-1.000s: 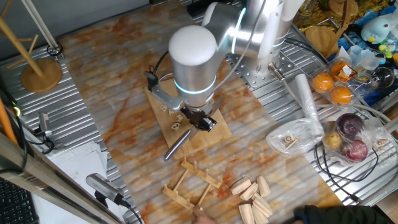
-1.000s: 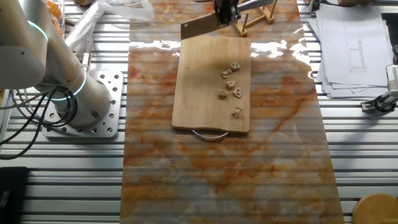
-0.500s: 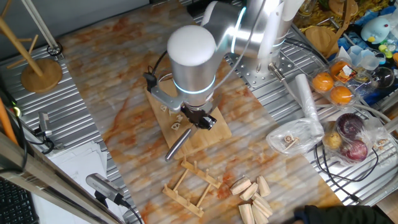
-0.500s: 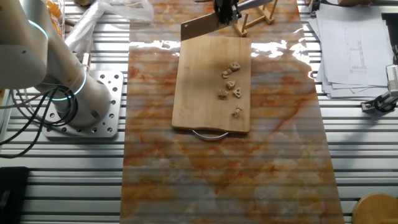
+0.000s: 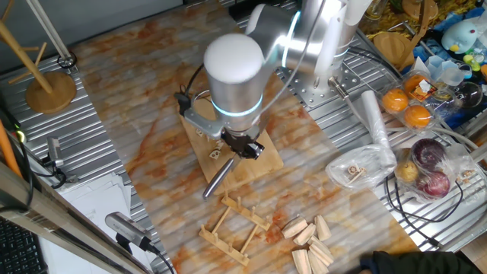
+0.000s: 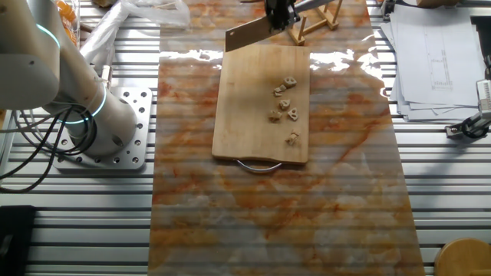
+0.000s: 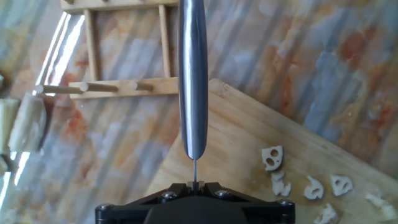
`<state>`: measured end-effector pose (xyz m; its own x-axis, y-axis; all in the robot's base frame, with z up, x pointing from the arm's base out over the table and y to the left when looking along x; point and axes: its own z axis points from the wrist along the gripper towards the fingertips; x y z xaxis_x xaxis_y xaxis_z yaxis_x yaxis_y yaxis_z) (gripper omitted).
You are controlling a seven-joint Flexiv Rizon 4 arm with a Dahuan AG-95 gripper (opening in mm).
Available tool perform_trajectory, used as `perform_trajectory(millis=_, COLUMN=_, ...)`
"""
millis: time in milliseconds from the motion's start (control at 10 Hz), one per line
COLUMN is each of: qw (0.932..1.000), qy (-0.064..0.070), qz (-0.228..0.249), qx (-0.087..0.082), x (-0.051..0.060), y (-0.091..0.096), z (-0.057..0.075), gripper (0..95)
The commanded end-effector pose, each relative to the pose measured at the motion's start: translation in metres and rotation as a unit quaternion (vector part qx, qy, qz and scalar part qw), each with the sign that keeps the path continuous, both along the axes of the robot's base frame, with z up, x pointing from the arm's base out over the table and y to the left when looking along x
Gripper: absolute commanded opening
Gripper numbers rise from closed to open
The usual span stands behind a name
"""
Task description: Slice the lotus root
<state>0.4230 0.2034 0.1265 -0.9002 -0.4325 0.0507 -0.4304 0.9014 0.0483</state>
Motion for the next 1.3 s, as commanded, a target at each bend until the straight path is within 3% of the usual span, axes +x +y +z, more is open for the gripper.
perform_trajectory(millis=100, qw=0.9999, qy=-0.011, qz=0.005, qx=0.001, x=0.001, y=0.001, z=-0.001, gripper=0.0)
perform_trajectory(millis=200, qw=0.9999, qy=-0.009, qz=0.012, qx=0.006, x=0.001, y=0.001, z=-0.001, gripper=0.0)
perform_trajectory(millis=300, qw=0.9999, qy=0.004, qz=0.016, qx=0.001, x=0.001, y=0.003, z=0.001, gripper=0.0)
perform_trajectory(millis=400, qw=0.9998, qy=0.011, qz=0.013, qx=-0.004, x=0.005, y=0.018, z=0.018, gripper=0.0)
perform_trajectory(millis=600, qw=0.9999, qy=0.009, qz=0.007, qx=-0.004, x=0.014, y=0.044, z=0.038, gripper=0.0)
perform_trajectory(millis=1000, qw=0.9997, qy=0.005, qz=-0.013, qx=-0.020, x=0.043, y=0.082, z=0.044, gripper=0.0)
perform_trajectory(millis=1300, qw=0.9995, qy=0.004, qz=-0.022, qx=-0.022, x=0.056, y=0.098, z=0.043, gripper=0.0)
